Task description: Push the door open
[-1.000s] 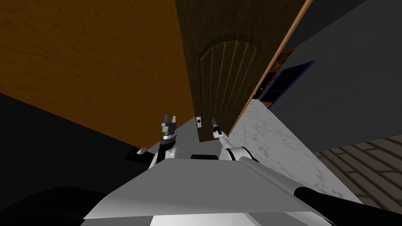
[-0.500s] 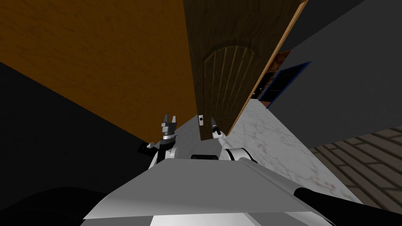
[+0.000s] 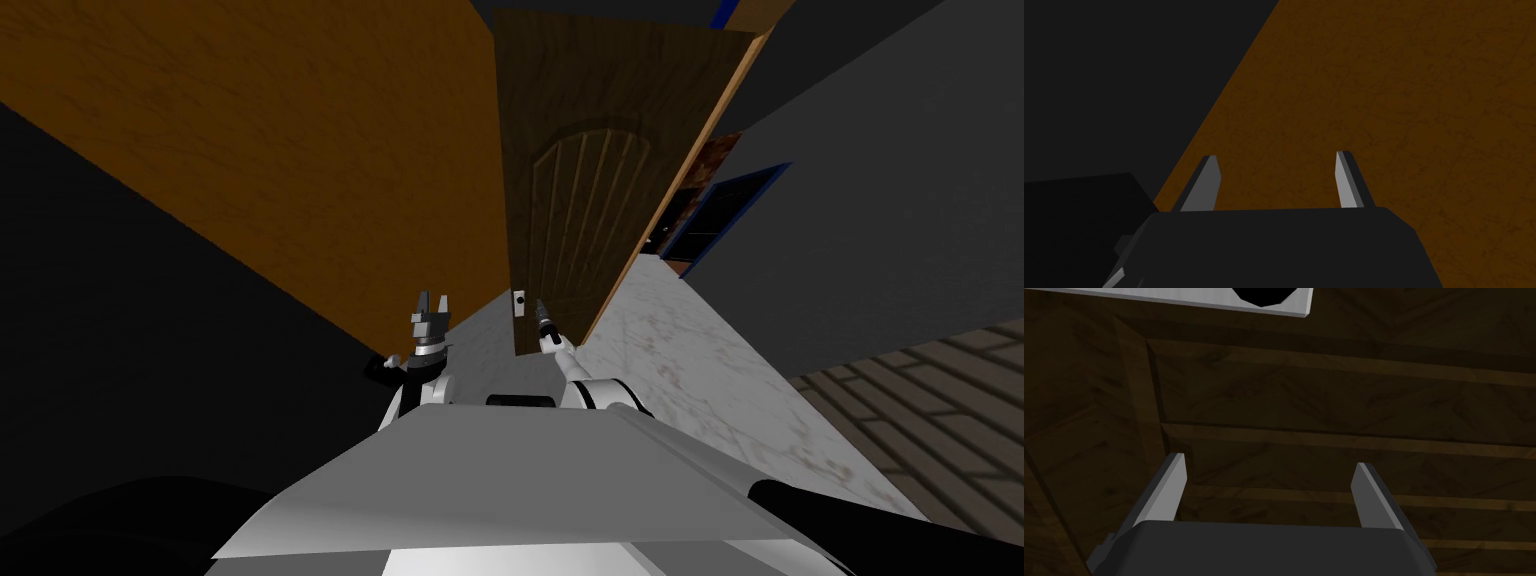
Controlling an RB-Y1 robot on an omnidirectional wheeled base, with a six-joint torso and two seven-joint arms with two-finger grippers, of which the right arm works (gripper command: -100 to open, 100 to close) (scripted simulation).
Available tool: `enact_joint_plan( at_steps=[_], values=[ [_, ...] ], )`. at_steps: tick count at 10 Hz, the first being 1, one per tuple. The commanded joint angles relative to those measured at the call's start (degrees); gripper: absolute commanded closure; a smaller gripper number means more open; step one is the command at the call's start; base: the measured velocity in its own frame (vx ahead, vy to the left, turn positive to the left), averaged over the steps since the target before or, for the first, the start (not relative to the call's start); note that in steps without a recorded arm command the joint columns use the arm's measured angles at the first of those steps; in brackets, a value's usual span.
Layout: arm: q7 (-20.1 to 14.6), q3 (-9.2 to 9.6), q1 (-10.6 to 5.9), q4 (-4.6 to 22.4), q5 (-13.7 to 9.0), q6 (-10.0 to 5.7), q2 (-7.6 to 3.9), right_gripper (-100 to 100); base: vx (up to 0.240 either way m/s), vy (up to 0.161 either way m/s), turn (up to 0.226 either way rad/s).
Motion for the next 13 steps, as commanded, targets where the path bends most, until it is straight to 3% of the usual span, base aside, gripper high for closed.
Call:
enact_joint_plan(
  at_steps=[1, 8, 13],
  values=[
    [-0.17, -0.08, 0.05, -0.08, 0.24, 0.07, 0.13, -100, -0.031, 0.068, -0.029],
    [-0.63, -0.29, 0.15, -0.27, 0.88, 0.21, 0.54, -100, -0.05, 0.073, -0.004],
    [-0.69, -0.32, 0.17, -0.3, 0.98, 0.23, 0.61, -100, -0.001, 0.007, 0.009]
  ],
)
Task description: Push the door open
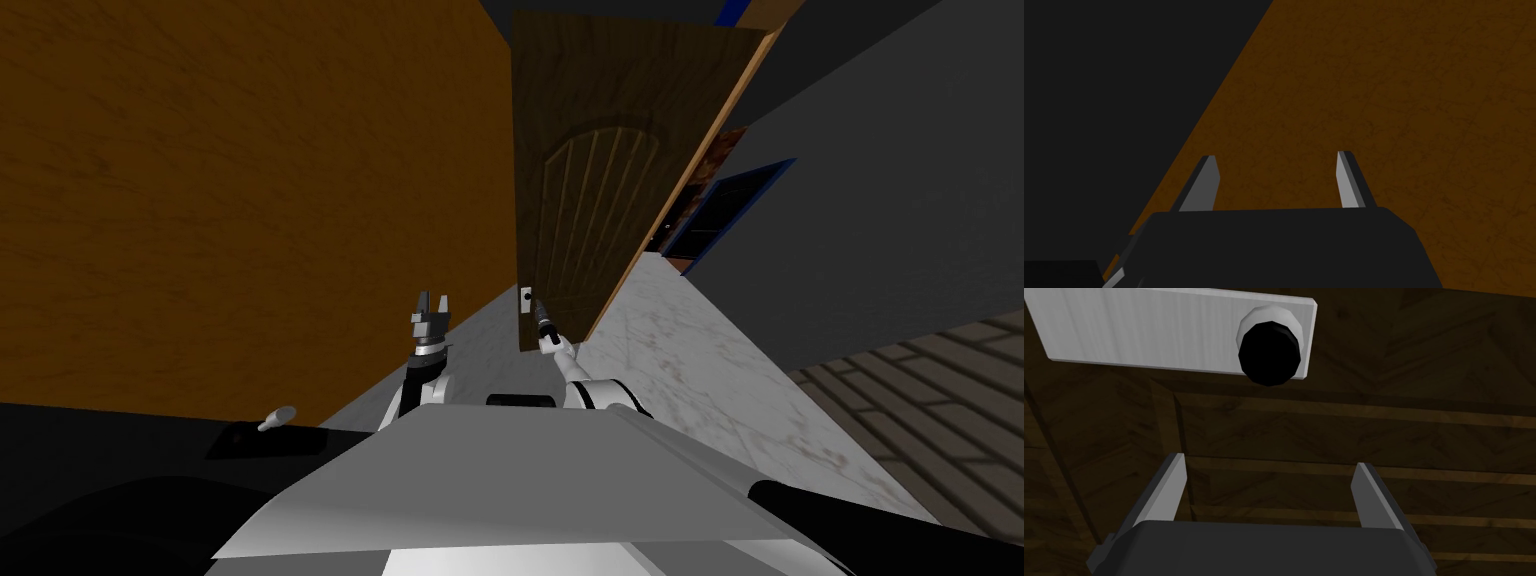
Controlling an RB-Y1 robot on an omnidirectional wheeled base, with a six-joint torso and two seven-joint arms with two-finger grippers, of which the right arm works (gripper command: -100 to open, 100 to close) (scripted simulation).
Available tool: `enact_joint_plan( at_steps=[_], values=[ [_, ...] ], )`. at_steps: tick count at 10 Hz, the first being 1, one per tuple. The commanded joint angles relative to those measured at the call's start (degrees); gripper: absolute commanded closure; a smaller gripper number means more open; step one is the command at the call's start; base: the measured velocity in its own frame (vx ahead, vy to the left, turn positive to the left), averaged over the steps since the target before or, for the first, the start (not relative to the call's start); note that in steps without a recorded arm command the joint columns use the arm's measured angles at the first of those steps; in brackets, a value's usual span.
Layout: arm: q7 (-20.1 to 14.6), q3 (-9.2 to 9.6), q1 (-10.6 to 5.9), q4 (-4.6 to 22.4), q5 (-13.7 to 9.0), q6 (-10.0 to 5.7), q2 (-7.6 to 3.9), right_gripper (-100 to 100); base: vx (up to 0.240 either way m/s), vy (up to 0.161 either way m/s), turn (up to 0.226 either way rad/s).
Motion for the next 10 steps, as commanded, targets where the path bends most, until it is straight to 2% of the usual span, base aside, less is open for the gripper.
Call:
enact_joint_plan(
  at_steps=[1, 5, 6, 8, 9, 10],
  values=[
    [0.0, 0.0, 0.0, 0.0, 0.0, 0.0, 0.0, -100, 0.004, 0.005, 0.016],
    [0.0, 0.0, 0.0, 0.0, 0.0, 0.0, 0.0, -100, -0.003, -0.004, -0.011],
    [-0.27, 1.73, 0.57, -0.86, -0.54, 0.35, -2.15, -100, 0.014, -0.008, -0.131],
    [-0.53, 3.36, 1.11, -1.68, -1.05, 0.68, -3.32, -100, 0.033, 0.008, -0.083],
    [-0.82, 5.24, 1.73, -2.62, -1.63, 1.06, -3.92, -100, 0.024, 0.017, -0.145],
    [-0.97, 6.21, 2.05, -3.11, -1.93, 1.26, -3.96, -100, 0.011, 0.025, -0.118]
  ],
)
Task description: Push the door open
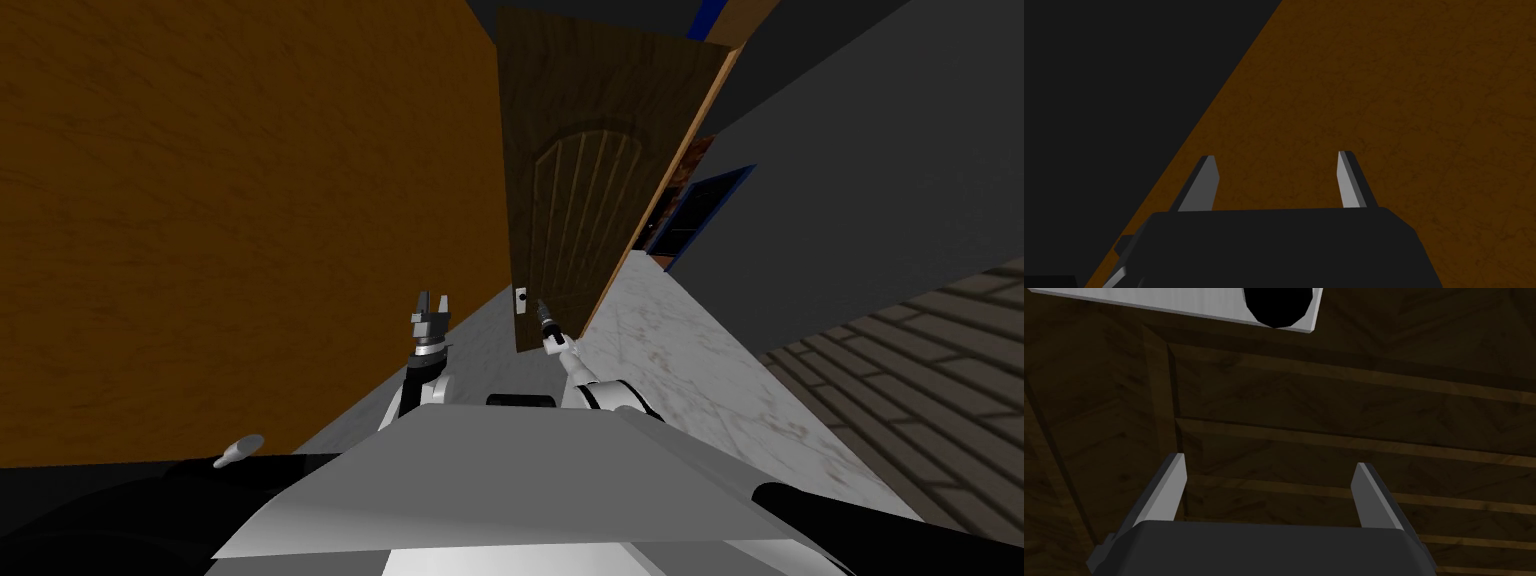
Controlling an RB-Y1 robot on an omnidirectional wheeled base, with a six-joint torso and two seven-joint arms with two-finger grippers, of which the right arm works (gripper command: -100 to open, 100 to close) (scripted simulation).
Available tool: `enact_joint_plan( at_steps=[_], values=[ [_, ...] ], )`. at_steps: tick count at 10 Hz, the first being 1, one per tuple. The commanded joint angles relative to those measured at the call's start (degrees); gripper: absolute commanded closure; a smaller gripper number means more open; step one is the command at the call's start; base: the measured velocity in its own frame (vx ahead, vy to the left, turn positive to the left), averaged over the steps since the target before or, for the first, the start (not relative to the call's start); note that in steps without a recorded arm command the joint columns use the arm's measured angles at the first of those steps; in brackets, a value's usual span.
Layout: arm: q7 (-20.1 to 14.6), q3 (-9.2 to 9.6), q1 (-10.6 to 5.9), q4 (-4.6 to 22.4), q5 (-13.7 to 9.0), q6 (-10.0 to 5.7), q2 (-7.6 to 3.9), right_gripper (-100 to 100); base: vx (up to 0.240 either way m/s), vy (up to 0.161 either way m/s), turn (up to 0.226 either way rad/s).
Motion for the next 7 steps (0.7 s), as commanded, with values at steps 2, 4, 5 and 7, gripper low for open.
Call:
enact_joint_plan(
  at_steps=[2, 4, 5, 7],
  values=[
    [-0.59, 3.53, 1.29, -1.89, -1.06, 0.74, 0.82, -100, -0.006, 0.032, -0.098],
    [-0.89, 5.46, 1.93, -2.86, -1.67, 1.14, 2.59, -100, -0.012, 0.028, -0.056],
    [-0.97, 5.98, 2.11, -3.12, -1.83, 1.24, 3.33, -100, -0.006, -0.008, -0.023],
    [-0.97, 5.98, 2.11, -3.12, -1.83, 1.24, 3.33, -100, -0.003, -0.003, -0.01]
  ],
)
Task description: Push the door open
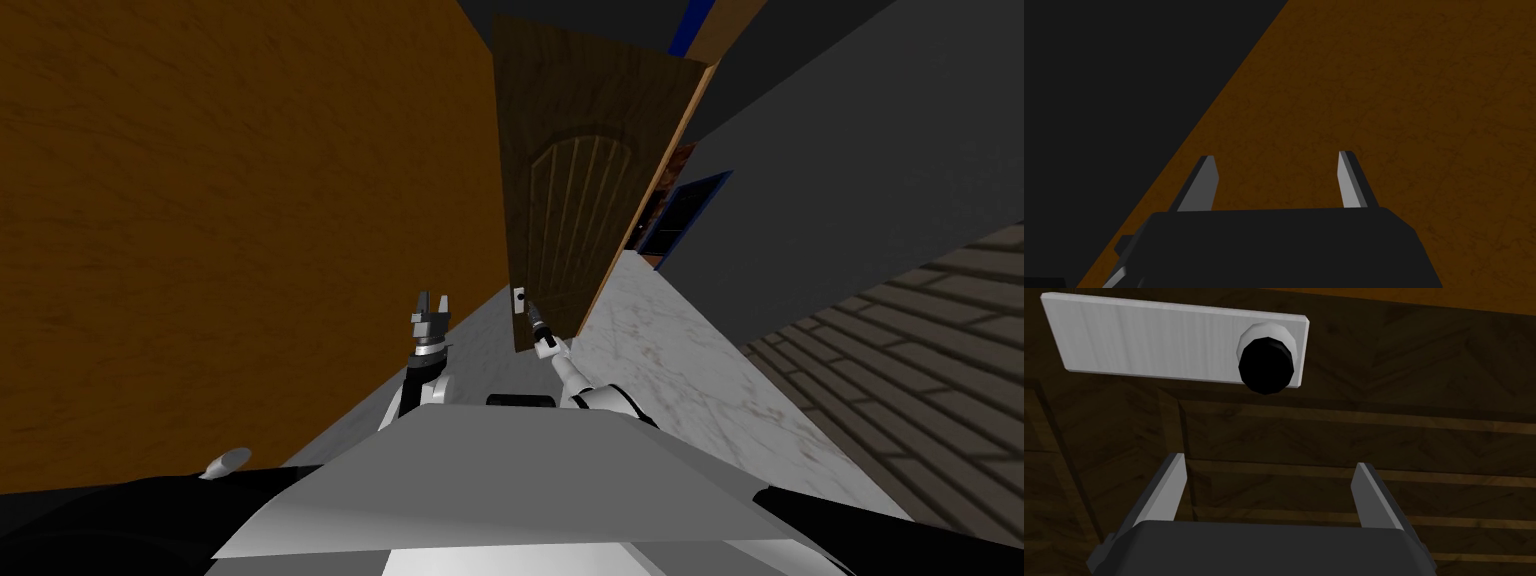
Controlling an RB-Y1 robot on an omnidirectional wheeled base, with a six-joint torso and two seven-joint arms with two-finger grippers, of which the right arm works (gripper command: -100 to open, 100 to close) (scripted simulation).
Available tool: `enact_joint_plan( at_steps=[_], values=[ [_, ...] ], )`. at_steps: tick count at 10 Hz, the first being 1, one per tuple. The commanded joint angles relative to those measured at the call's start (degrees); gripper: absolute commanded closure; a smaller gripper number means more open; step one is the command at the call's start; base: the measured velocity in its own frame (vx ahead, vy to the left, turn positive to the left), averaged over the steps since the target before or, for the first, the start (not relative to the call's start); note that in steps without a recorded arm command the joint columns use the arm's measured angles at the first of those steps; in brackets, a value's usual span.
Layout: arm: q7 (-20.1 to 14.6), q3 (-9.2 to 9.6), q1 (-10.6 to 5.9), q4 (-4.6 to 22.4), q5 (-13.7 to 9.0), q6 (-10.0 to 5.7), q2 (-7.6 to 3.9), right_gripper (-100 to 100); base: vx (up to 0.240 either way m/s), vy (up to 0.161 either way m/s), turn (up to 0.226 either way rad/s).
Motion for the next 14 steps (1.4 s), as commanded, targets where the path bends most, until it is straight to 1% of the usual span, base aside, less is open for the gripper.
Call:
enact_joint_plan(
  at_steps=[1, 2, 4, 5, 6, 7, 9, 10, 11, 12, 14],
  values=[
    [0.0, 0.0, 0.0, 0.0, 0.0, 0.0, 0.0, -100, 0.0, 0.0, 0.0],
    [0.08, -0.14, -0.1, 0.24, -0.05, -0.25, -1.58, -100, 0.06, 0.018, 0.018],
    [0.16, -0.34, -0.14, 0.34, -0.12, -0.31, -3.14, -100, 0.153, 0.052, 0.019],
    [0.21, -0.46, -0.17, 0.4, -0.16, -0.35, -3.48, -100, 0.195, 0.076, 0.013],
    [0.26, -0.58, -0.19, 0.45, -0.2, -0.39, -3.49, -100, 0.203, 0.088, 0.033],
    [0.33, -0.75, -0.23, 0.53, -0.26, -0.45, -2.82, -100, 0.226, 0.105, 0.032],
    [0.42, -0.97, -0.28, 0.64, -0.33, -0.52, -0.5, -100, 0.241, 0.076, 0.022],
    [0.42, -0.97, -0.28, 0.64, -0.33, -0.52, -0.5, -100, 0.107, 0.043, 0.001],
    [0.3, -0.89, -0.32, 0.34, -0.33, -0.06, -0.77, -100, 0.029, 0.013, -0.008],
    [0.3, -0.89, -0.32, 0.34, -0.33, -0.06, -0.77, 100, 0.0, 0.0, 0.0],
    [0.3, -0.89, -0.32, 0.34, -0.33, -0.06, -0.77, 100, -0.015, -0.005, 0.004]
  ],
)
